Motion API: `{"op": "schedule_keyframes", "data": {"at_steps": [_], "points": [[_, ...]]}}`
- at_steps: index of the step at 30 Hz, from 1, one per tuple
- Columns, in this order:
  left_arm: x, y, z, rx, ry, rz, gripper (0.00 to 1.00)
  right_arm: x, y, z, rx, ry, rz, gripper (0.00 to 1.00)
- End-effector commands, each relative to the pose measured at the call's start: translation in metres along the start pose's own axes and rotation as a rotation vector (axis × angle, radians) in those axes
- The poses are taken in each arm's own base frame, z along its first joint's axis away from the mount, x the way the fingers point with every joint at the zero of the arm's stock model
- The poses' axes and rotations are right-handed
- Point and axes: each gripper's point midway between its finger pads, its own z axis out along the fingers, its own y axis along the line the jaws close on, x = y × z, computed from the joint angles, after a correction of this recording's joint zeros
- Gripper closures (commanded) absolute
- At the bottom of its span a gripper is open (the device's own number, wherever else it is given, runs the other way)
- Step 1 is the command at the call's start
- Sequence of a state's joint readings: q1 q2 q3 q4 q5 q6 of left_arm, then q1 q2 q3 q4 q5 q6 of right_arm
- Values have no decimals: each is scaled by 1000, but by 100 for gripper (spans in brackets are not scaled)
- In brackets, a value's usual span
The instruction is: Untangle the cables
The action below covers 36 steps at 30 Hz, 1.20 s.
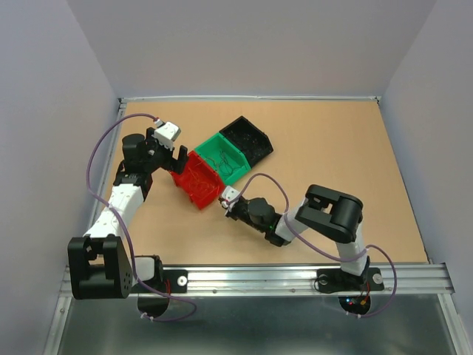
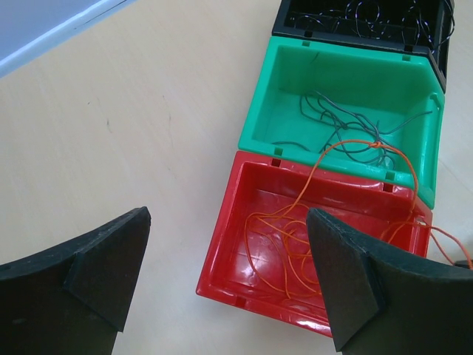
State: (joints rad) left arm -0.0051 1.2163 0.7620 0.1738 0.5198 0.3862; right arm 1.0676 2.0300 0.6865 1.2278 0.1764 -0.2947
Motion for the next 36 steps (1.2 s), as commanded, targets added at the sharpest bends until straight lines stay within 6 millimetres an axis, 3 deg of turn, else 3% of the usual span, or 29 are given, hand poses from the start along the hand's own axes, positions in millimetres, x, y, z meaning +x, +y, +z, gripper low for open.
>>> {"op": "schedule_keyframes", "data": {"at_steps": [1, 5, 9, 11, 12, 13, 14, 17, 19, 20, 23, 28, 31, 36], "points": [[-24, 5, 0, -3, -56, 40, 1, -41, 16, -5, -122, -38, 94, 99], [-26, 4, -2, -3, -61, 41, 1, -66, 22, -7, -202, -73, 152, 100], [-26, 4, -3, -7, -62, 41, 1, -87, 17, 8, -228, -71, 199, 100], [-26, 5, -3, -8, -61, 41, 1, -98, 12, 24, -231, -56, 223, 99], [-27, 5, -3, -7, -63, 43, 1, -98, 11, 29, -234, -37, 231, 100], [-27, 5, -3, -9, -63, 43, 1, -85, 9, 37, -233, 23, 245, 100], [-26, 5, -3, -8, -61, 42, 1, -98, 7, 49, -237, 11, 249, 99], [-27, 4, -3, -9, -63, 41, 1, -99, -3, 70, -221, 43, 275, 100], [-27, 5, -3, -11, -63, 44, 1, -86, -5, 77, -236, 105, 306, 99], [-27, 5, -3, -10, -62, 43, 1, -89, -9, 91, -232, 111, 310, 100], [-27, 5, -3, -12, -62, 43, 1, -46, -1, 99, -230, 273, 307, 99], [-24, 14, -2, -55, -47, 32, 1, -3, 2, 94, -187, 448, 338, 99], [-22, 18, 0, -77, -37, 20, 1, 11, 12, 91, -206, 530, 367, 99], [-23, 28, 0, -131, -37, -4, 1, 11, -1, 92, -133, 537, 363, 96]]}}
